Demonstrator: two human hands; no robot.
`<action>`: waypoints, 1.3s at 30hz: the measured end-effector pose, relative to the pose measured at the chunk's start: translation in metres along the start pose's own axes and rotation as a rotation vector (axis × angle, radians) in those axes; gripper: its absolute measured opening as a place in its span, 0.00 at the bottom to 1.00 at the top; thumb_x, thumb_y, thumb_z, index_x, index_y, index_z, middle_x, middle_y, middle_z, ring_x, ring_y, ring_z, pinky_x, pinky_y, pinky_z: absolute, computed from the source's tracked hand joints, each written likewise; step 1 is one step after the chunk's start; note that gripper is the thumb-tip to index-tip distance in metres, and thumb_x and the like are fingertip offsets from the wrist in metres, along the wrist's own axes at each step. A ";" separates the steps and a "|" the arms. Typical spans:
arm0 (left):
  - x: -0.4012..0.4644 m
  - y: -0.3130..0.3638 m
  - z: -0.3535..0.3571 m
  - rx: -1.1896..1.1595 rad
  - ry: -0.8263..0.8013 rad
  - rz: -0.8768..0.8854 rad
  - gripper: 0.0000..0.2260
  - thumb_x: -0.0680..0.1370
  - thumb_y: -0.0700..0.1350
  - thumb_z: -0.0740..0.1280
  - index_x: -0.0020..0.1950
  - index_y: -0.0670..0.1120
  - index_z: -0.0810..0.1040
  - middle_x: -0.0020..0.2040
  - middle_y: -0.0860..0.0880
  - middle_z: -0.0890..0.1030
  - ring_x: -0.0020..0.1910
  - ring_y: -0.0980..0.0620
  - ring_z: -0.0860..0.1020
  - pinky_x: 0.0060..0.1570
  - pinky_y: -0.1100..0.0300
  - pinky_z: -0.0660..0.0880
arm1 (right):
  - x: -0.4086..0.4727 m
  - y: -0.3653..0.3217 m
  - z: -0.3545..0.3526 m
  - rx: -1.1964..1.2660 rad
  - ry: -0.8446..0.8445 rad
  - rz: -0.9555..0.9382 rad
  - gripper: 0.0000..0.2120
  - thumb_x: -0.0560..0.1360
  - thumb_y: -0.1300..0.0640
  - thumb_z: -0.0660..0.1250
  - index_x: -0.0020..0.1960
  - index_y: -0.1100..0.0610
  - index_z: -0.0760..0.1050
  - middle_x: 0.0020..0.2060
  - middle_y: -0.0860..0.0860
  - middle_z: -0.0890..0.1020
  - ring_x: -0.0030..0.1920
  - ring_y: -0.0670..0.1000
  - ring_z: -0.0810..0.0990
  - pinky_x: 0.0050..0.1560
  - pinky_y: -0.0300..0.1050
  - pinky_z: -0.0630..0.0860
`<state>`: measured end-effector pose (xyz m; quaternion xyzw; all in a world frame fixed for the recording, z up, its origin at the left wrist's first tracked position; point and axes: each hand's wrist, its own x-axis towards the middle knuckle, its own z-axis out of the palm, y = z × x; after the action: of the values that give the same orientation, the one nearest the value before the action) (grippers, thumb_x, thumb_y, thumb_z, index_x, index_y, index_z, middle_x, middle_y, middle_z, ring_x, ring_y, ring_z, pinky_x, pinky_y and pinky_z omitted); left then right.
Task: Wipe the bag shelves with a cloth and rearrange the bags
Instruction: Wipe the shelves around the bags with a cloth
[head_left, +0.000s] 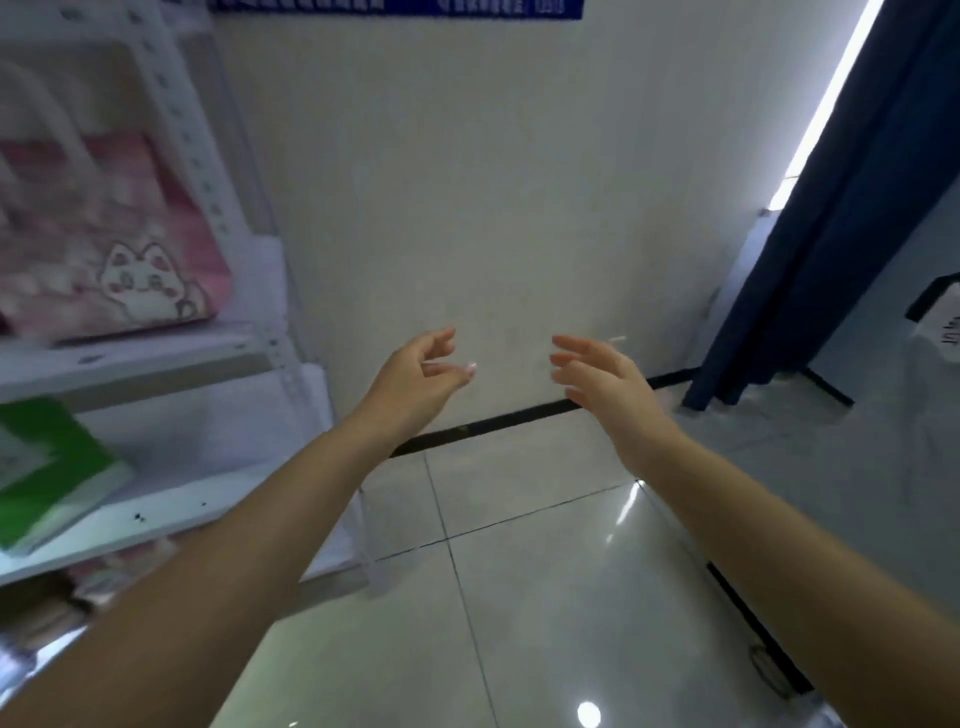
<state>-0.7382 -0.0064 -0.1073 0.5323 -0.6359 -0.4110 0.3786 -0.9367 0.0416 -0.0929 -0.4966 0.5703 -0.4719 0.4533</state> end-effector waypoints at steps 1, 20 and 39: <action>-0.009 -0.007 -0.017 -0.003 0.030 -0.016 0.24 0.76 0.45 0.69 0.71 0.48 0.67 0.66 0.51 0.73 0.57 0.55 0.75 0.54 0.64 0.69 | -0.002 -0.002 0.019 -0.001 -0.041 0.001 0.17 0.75 0.61 0.63 0.62 0.50 0.73 0.58 0.50 0.78 0.60 0.50 0.76 0.68 0.54 0.68; -0.163 -0.148 -0.353 0.025 0.353 -0.165 0.25 0.75 0.46 0.70 0.71 0.50 0.68 0.62 0.53 0.74 0.58 0.54 0.76 0.48 0.66 0.70 | -0.051 -0.053 0.382 -0.001 -0.386 -0.074 0.17 0.75 0.59 0.65 0.64 0.53 0.73 0.59 0.51 0.78 0.59 0.50 0.76 0.64 0.48 0.71; -0.163 -0.225 -0.521 -0.006 0.678 -0.256 0.24 0.77 0.44 0.67 0.72 0.48 0.67 0.62 0.51 0.73 0.58 0.53 0.74 0.38 0.73 0.71 | 0.028 -0.086 0.604 -0.032 -0.696 -0.124 0.14 0.76 0.59 0.64 0.60 0.48 0.74 0.58 0.50 0.78 0.59 0.49 0.76 0.64 0.53 0.71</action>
<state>-0.1530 0.0703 -0.1273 0.7123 -0.4014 -0.2573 0.5151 -0.3320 -0.0452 -0.0957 -0.6684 0.3578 -0.2922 0.5829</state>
